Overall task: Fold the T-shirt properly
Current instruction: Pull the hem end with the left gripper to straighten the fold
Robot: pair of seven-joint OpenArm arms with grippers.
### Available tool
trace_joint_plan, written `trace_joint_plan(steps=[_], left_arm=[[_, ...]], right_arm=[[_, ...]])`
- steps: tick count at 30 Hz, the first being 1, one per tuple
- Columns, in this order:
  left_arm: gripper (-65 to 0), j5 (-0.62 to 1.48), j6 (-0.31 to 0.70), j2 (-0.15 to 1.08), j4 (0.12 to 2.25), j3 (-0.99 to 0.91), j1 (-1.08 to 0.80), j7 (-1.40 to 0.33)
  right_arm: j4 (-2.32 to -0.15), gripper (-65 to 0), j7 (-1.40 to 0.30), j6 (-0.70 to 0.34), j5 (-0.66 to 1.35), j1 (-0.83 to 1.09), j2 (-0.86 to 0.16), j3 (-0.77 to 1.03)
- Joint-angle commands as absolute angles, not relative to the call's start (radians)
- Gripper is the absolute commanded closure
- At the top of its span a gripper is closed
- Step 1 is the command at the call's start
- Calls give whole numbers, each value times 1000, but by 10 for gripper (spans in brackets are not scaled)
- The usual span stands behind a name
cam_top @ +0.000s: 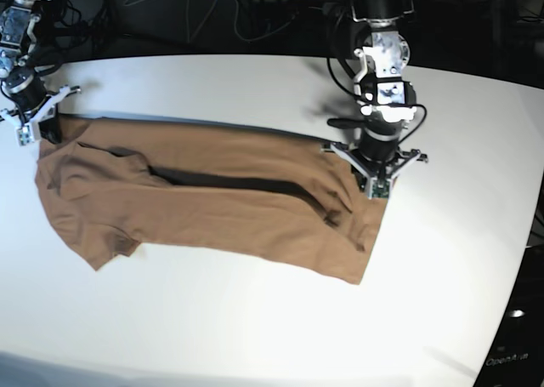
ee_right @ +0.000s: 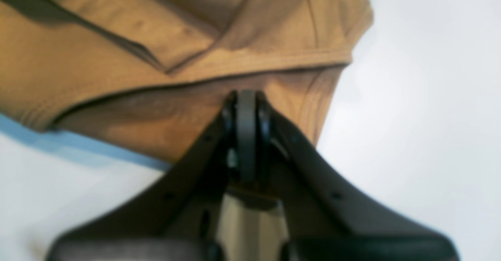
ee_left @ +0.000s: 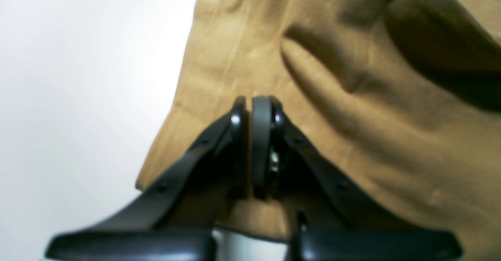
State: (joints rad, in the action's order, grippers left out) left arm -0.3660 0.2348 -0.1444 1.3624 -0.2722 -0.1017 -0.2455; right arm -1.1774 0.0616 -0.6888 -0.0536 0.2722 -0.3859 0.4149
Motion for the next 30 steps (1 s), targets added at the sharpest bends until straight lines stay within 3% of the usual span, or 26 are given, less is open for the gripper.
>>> trace_joint_plan(steps=[1,15,30], left_arm=[[-27,-374,236,-145,1369,-272,-124,-298],[-27,-369,240,-153,1371,-409,-294,-282],[-27,-369,243,-157,1480,-435,-298,-266]], right_arm=[[-1178,-1,13,-698,-93,280,-400,417],[-1179,-1,15,-698,-93,266,-400,420],[-1283,-1,8,-698,-93,278,-400,423]])
